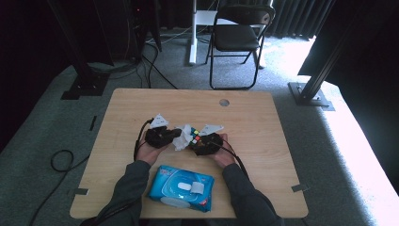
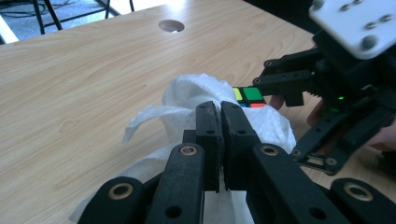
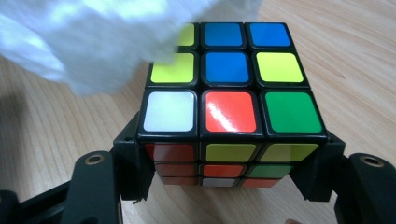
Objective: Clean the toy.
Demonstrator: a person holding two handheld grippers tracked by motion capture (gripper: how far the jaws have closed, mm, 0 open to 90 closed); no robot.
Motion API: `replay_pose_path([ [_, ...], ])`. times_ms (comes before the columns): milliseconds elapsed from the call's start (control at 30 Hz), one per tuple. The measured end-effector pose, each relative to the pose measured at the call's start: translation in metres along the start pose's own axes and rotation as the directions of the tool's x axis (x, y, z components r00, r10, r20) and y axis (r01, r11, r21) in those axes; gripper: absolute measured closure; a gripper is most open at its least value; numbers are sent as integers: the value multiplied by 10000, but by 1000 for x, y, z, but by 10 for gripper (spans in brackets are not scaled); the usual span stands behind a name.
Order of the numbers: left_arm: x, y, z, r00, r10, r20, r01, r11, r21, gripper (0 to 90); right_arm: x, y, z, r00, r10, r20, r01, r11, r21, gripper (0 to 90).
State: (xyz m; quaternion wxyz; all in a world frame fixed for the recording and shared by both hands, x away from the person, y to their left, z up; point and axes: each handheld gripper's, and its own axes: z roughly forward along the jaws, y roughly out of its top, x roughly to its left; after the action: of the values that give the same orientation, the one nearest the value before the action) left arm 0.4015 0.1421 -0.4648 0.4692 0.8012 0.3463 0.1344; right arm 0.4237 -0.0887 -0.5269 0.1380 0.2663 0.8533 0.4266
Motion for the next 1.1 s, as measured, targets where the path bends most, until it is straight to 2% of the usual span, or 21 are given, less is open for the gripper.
replay_pose_path([
  [233, -2, 2, 9, 10000, 25, -61, -24, 9999, 117, 870, 3, 2, 1, 9999, -151, -43, 151, 9999, -18, 341],
  [400, -3, 1, 17, 9989, 272, -381, -254, 9986, 464, 869, 4, 4, 1, 9996, -56, -271, 53, 9999, -97, 341],
  [733, -9, 3, 23, 9984, 394, -407, -376, 9983, 448, 869, 4, 5, 1, 9998, -61, -183, 59, 9999, -90, 341],
  [933, -14, 2, 25, 9979, 585, -281, -570, 9971, 502, 868, 5, 5, 2, 9998, -81, -155, 80, 9999, -64, 341],
  [1033, -19, 2, 27, 9976, 694, -56, -690, 9964, 497, 869, 4, 6, 2, 9999, -90, -121, 90, 9999, -66, 341],
  [1100, -23, 3, 29, 9970, 742, 238, -752, 9960, 480, 868, 4, 7, 3, 9999, -75, -103, 74, 10000, -67, 341],
])
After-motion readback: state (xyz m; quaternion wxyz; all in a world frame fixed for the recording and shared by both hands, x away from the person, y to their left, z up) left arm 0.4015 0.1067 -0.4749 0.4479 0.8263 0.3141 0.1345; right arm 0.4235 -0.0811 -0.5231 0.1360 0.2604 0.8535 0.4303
